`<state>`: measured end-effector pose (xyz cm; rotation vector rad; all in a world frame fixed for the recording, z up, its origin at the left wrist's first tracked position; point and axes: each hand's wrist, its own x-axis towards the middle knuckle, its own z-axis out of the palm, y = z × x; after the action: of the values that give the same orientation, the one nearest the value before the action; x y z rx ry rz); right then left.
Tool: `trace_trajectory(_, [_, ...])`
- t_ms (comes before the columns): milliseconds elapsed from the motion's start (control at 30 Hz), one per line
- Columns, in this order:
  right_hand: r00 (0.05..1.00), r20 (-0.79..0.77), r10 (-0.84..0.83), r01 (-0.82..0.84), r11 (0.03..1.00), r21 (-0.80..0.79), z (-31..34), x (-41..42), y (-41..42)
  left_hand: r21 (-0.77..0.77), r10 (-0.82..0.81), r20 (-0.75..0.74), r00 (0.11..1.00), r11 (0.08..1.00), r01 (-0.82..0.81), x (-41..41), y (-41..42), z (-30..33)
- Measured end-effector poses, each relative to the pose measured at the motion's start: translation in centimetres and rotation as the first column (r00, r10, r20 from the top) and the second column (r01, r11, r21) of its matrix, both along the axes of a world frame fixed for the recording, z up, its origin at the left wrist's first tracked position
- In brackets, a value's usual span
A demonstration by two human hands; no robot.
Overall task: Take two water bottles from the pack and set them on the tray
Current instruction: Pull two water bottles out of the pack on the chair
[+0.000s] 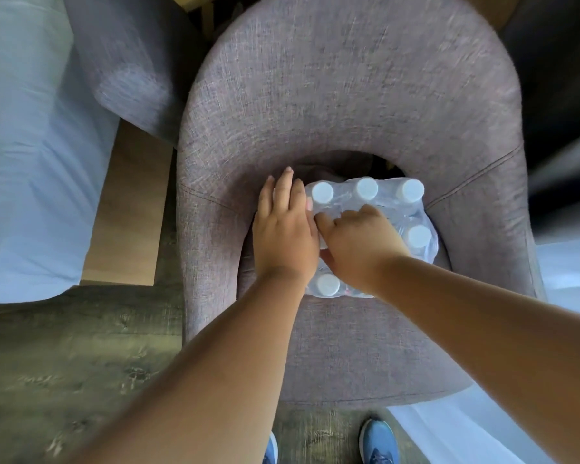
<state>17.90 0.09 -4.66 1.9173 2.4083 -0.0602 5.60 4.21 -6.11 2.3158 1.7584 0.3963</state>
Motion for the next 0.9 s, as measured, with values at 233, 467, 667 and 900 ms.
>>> trace_trajectory(233, [0.980, -0.193, 0.051, -0.039, 0.997, 0.066, 0.8, 1.0, -0.4, -0.014, 0.000, -0.072, 0.997, 1.000, -0.001, 0.1, 0.2, 0.2])
trace_trajectory(467, [0.867, -0.485, -0.119, 0.229, 0.958, 0.173, 1.1, 4.2, -6.5, 0.016, 0.021, -0.084, 0.996, 1.000, -0.020, 0.3, 0.1, 0.0])
trace_trajectory(667, [0.947, -0.319, 0.036, 0.035, 0.976, 0.214, 0.5, 4.8, -7.2, 0.058, 0.034, -0.077, 0.996, 0.998, -0.030, 0.5, -0.2, 0.0])
trace_trajectory(900, [0.948, -0.286, -0.140, 0.193, 0.967, 0.165, 1.6, 1.2, -3.2, 0.003, 0.038, -0.093, 0.995, 0.999, -0.038, 0.5, 0.0, 0.4])
